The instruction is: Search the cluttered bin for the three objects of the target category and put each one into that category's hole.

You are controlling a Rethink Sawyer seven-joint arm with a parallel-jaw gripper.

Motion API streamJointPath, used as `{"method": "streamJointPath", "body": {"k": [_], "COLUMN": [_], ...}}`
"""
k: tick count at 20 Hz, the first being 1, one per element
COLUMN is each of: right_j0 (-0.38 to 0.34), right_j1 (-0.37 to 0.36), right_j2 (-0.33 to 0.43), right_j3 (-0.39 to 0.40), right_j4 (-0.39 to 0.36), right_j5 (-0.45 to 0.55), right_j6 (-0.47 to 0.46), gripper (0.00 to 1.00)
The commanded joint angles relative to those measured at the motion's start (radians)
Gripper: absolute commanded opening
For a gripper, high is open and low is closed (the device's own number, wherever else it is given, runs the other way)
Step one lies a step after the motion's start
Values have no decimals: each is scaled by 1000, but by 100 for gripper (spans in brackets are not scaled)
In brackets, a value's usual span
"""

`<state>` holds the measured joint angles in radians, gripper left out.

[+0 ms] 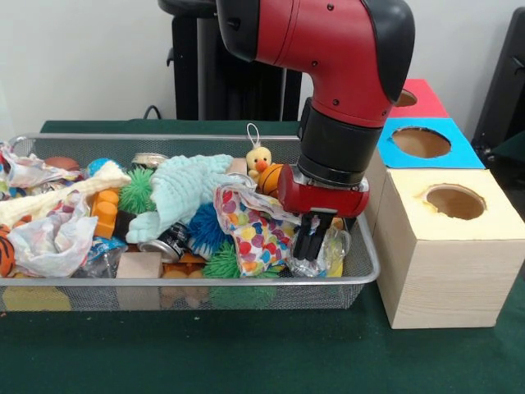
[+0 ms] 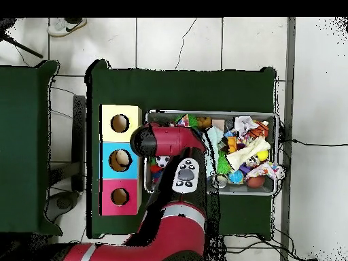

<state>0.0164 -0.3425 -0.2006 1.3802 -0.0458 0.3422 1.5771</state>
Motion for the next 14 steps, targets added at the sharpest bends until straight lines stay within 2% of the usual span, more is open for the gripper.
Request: {"method": "streamJointPath", "body": {"k": [1, 4, 5, 6, 8, 14], "right_j0": [-39, -37, -24, -20, -21, -34], "right_j1": [31, 31, 32, 24, 8, -58], "right_j2": [75, 72, 54, 53, 58, 70], "right_j3": [70, 66, 38, 28, 46, 34], "right_j4": [24, 25, 31, 36, 24, 28], "right_j5": [-35, -19, 76, 127, 71, 148], "right_j6": [187, 184, 168, 159, 158, 117], "gripper": [0, 0, 0, 0, 0, 0]}}
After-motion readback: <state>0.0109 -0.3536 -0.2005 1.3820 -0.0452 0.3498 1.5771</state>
